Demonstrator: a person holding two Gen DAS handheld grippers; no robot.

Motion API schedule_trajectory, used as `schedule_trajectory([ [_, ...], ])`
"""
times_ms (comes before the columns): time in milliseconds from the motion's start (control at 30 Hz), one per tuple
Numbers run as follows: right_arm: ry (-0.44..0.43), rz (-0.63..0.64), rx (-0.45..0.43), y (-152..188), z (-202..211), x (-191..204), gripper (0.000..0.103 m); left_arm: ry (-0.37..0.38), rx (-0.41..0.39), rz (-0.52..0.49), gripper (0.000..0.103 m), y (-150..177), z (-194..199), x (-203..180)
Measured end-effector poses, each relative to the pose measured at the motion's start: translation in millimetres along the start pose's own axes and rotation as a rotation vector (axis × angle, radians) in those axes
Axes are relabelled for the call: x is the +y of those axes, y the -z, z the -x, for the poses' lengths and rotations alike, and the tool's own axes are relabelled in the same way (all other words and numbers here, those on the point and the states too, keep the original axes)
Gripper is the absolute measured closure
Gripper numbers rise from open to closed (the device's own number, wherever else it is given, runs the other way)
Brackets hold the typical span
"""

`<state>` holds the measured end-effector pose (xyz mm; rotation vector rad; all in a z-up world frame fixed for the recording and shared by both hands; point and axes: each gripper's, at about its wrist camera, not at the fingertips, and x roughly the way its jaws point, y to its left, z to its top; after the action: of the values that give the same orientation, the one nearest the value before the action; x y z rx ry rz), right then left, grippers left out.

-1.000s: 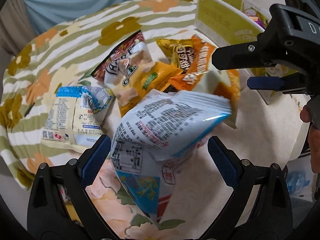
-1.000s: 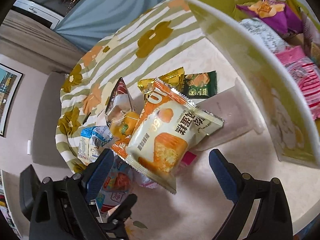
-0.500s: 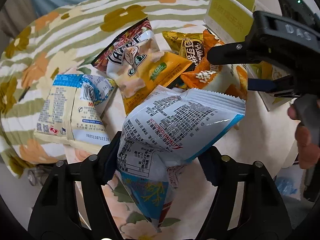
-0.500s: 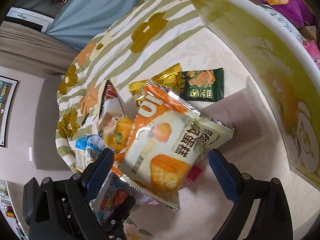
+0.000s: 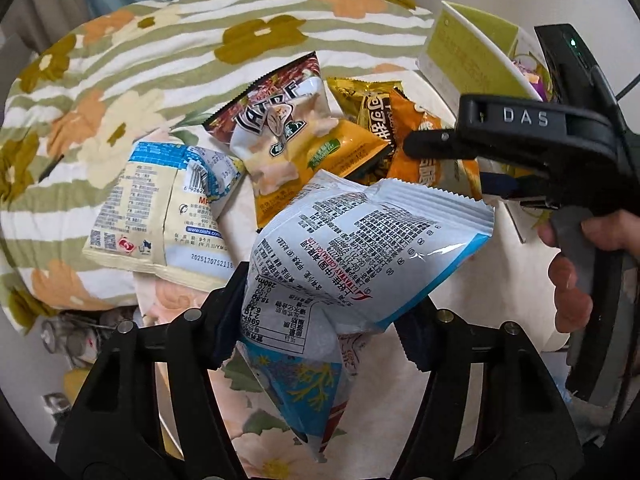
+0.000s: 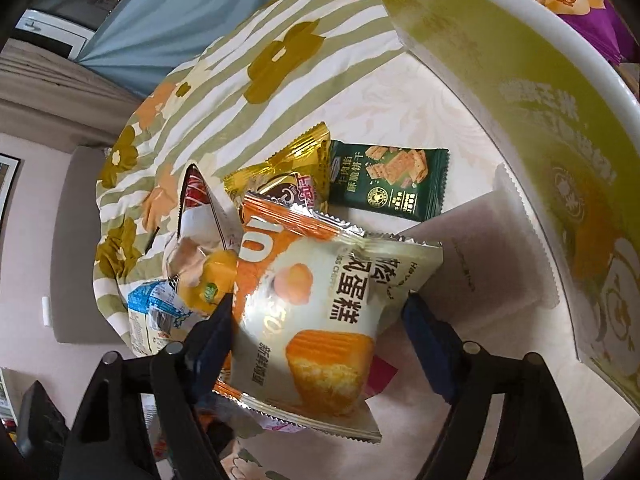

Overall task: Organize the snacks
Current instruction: 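Carry the white-blue bag toward the box while the right tool carries the orange cake bag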

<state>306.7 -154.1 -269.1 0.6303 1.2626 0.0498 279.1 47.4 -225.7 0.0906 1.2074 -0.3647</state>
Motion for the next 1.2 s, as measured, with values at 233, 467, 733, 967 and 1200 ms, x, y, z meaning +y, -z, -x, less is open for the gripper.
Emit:
schedule_trajectory([
  [233, -0.005, 0.022, -0.026, 6, 14, 1, 0.037, 0.005, -0.030, -0.006, 0.042, 2, 14, 1],
  [467, -0.027, 0.034, -0.068, 15, 37, 7, 0.037, 0.012, -0.076, -0.004, 0.042, 8, 38, 1],
  [733, -0.035, 0.112, -0.166, 29, 83, 23, 0.037, 0.030, -0.156, -0.003, 0.042, 8, 76, -2],
  [967, -0.030, 0.153, -0.265, 45, 137, 29, 0.037, 0.083, -0.263, -0.054, 0.042, -13, 113, -16],
  [1200, -0.006, 0.164, -0.364, 49, 192, 14, 0.037, 0.099, -0.361, -0.108, 0.042, -46, 141, -52],
])
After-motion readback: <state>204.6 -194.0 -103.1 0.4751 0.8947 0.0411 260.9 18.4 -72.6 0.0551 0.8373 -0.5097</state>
